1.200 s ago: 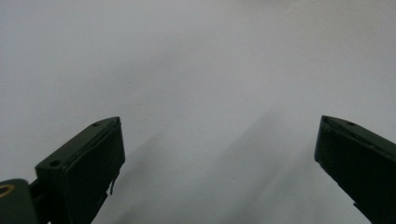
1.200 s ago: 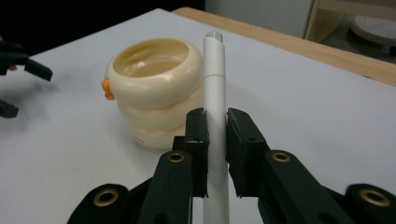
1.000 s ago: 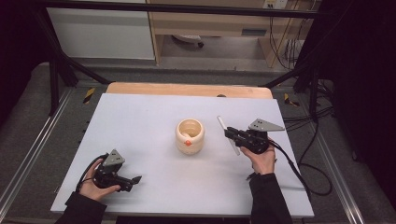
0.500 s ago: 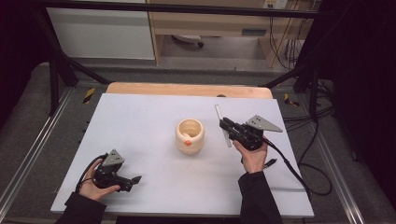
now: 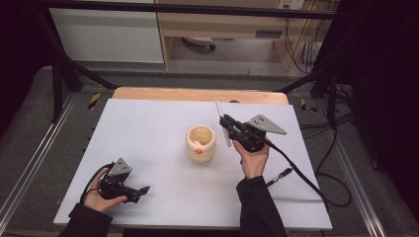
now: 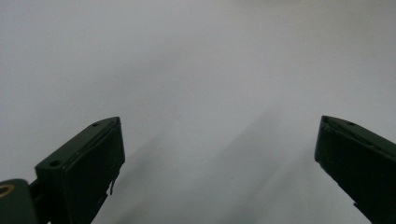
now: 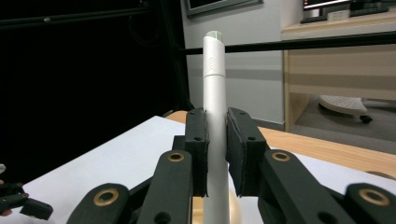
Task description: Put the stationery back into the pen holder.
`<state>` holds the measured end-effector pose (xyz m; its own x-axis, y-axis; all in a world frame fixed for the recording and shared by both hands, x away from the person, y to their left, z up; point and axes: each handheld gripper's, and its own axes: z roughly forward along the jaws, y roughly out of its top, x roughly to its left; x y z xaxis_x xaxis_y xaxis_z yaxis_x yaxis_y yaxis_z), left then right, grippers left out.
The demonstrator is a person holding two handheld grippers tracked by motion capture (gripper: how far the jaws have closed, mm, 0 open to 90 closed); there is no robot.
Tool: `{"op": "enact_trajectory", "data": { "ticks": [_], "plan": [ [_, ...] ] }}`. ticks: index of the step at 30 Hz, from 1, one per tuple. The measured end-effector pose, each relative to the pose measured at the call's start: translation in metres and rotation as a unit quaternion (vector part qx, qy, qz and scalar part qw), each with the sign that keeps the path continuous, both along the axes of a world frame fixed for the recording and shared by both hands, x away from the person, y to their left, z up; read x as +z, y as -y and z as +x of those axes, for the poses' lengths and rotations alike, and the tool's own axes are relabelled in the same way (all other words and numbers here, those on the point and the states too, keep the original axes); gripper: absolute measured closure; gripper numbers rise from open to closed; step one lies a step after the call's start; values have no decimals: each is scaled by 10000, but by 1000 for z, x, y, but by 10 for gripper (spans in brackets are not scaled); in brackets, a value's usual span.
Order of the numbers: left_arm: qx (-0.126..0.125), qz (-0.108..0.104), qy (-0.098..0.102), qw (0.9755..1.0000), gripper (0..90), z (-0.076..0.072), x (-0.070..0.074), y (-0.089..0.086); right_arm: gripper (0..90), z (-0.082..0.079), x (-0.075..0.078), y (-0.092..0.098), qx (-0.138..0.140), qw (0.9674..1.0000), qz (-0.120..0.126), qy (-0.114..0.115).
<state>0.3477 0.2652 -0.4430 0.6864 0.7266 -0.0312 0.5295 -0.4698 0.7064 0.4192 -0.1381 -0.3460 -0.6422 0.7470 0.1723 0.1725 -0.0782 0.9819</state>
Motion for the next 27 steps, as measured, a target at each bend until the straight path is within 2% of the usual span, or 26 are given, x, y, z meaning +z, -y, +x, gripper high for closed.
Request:
{"op": "enact_trajectory", "data": {
  "ticks": [7, 11, 14, 18, 22, 27],
  "plan": [
    [3, -19, -2, 10000, 17, 0, 0, -1, 793, 9, 1, -23, 90, 9999, 48, 80],
    [-7, -23, -7, 10000, 17, 1, 0, -1, 793, 16, 0, -32, 154, 9998, 117, 42],
    [-9, -23, -9, 10000, 17, 1, -1, -1, 793, 20, -2, -39, 206, 9998, 32, 23],
    [7, -32, -16, 10000, 17, 1, -1, -2, 793, 26, -5, -48, 219, 9997, 92, -11],
    [-4, -31, -17, 10000, 17, 1, -1, -2, 793, 32, -6, -56, 240, 9997, 24, -16],
    [-11, -34, -8, 10000, 17, 1, -1, -2, 793, 39, -9, -59, 254, 9997, 0, -41]
  ]
}}
